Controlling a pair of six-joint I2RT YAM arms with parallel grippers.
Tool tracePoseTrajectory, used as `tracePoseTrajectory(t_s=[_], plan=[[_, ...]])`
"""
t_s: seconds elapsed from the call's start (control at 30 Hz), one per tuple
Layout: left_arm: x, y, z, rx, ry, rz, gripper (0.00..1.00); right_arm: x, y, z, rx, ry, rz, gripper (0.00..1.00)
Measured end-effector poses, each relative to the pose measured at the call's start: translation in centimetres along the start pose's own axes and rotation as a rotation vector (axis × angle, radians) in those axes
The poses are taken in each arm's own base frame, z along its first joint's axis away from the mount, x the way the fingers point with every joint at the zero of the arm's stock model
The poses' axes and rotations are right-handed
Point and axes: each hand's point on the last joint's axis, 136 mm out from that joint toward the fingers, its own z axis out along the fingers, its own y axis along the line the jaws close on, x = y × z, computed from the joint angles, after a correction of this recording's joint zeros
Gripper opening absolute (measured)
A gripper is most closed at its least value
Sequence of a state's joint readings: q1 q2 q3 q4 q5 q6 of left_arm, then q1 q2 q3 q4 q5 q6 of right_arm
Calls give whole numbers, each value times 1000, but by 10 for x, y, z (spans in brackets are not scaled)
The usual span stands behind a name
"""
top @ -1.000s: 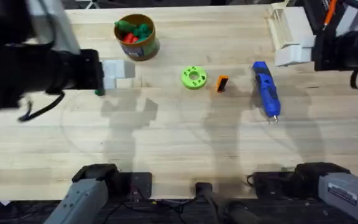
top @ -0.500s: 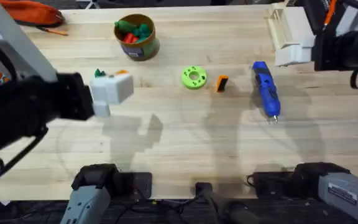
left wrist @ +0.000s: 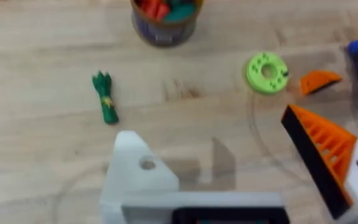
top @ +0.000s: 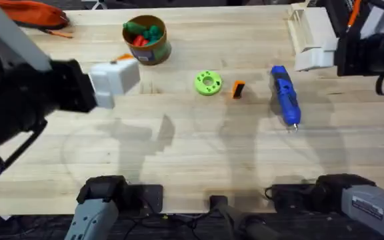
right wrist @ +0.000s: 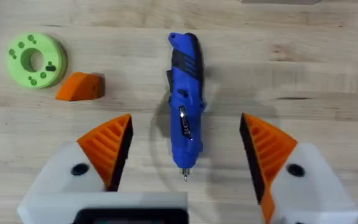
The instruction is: Pick up the gripper from the table and insert it into the empty holder that is missing its gripper. Then pick up a screw, insert it into the mounting hole, and use the screwdriver to tighten it. Finally, clean up the table by picking up the vegetable and placing it into the bucket.
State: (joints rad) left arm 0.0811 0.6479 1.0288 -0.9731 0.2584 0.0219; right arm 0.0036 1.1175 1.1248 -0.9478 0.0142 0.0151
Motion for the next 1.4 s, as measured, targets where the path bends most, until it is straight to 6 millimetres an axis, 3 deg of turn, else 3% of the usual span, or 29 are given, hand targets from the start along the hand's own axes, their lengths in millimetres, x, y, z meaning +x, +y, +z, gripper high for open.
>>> tracePoseTrajectory(t_s=[0.13,0.23,0.27,0.4,0.97,1.4], plan=[[-20,2,5,-3,-110,37,987,0,0,0,0,0,0,973],[-21,4,15,-5,-184,60,987,0,0,0,0,0,0,973],[-15,7,27,-7,-251,82,987,0,0,0,0,0,0,972],[-5,7,38,5,-339,108,987,0,0,0,0,0,0,973],[43,-25,56,182,-487,208,988,0,0,0,0,0,0,973],[67,-26,67,200,-615,254,987,0,0,0,0,0,0,973]])
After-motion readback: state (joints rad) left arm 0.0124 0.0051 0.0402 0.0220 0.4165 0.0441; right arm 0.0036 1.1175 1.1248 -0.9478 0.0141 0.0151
